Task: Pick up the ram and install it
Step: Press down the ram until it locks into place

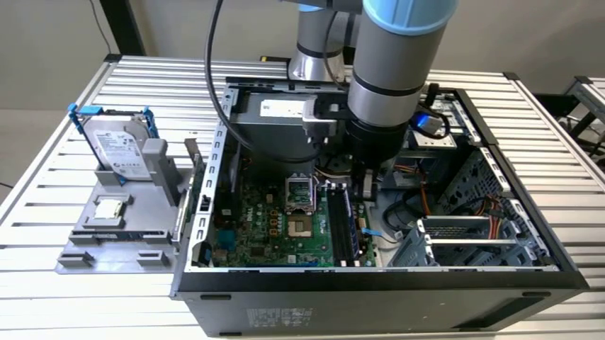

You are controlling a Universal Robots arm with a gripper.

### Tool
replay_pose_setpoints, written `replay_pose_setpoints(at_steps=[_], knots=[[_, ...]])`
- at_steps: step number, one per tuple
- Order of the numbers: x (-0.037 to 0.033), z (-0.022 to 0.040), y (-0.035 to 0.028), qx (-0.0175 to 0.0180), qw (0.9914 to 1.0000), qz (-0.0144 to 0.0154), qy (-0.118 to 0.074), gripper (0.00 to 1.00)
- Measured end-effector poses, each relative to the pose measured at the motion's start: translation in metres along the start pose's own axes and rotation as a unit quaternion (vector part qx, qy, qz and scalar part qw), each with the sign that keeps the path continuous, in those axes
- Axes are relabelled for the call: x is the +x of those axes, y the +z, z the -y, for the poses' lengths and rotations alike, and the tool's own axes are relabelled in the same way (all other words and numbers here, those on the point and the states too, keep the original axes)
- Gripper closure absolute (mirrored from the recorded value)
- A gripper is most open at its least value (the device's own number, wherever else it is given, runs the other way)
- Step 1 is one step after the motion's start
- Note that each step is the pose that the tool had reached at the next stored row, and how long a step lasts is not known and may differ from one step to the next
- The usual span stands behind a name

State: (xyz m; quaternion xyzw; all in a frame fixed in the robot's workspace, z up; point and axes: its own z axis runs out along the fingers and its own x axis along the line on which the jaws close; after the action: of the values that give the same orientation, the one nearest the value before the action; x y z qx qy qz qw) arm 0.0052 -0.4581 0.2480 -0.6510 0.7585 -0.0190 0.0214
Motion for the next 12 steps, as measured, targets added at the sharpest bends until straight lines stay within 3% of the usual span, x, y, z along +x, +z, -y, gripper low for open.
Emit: replay_pose_setpoints(at_steps=[5, 12], knots=[[0.0001, -0.0003, 0.0039, -0.0002, 0.99968, 0.0014, -0.025, 1.0], [0.0002, -0.0008, 0.0097, -0.0004, 0.9985, 0.003, -0.055, 1.0]])
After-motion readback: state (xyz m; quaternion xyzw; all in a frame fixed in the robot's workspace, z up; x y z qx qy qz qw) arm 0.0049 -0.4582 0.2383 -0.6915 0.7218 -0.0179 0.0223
